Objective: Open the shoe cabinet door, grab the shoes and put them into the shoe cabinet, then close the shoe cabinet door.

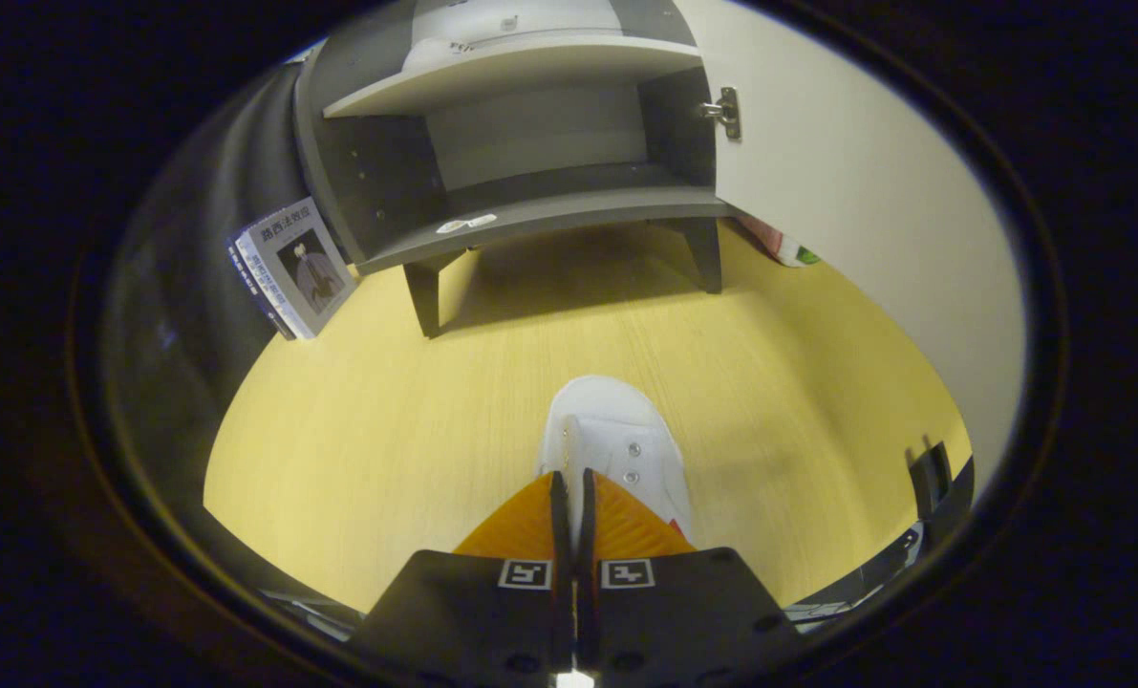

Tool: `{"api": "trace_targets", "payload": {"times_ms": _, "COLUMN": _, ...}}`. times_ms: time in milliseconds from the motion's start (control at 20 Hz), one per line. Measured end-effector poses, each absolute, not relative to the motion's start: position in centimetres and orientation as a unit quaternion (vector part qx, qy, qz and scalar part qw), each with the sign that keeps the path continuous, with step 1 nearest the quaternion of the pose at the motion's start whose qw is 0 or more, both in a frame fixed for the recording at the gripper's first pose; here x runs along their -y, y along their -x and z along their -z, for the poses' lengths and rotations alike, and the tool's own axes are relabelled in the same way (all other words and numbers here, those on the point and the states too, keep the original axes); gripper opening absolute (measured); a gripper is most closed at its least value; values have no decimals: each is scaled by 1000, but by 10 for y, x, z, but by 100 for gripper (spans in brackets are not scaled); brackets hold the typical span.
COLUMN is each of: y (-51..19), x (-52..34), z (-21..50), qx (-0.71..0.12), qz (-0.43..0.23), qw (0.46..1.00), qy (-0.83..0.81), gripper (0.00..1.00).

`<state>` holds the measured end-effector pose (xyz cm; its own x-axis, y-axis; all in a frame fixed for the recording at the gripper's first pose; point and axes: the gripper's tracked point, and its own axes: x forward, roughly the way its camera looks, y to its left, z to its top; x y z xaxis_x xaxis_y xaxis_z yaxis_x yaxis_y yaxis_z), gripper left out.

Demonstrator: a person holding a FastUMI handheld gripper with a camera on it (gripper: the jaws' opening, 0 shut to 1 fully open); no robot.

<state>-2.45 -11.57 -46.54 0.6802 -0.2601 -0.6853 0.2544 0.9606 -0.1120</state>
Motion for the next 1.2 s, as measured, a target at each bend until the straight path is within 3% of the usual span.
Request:
{"api": "trace_targets", "payload": {"times_ms": 850, "y": -9, "x": 79, "z": 376, "qx": -289, "qz": 156, "qw": 945, "qy": -12, "gripper": 3}}
{"api": "trace_targets", "payload": {"times_ms": 1200, "y": -37, "x": 66, "z": 287, "qx": -220, "qz": 169, "qw": 961, "qy": -11, "gripper": 3}}
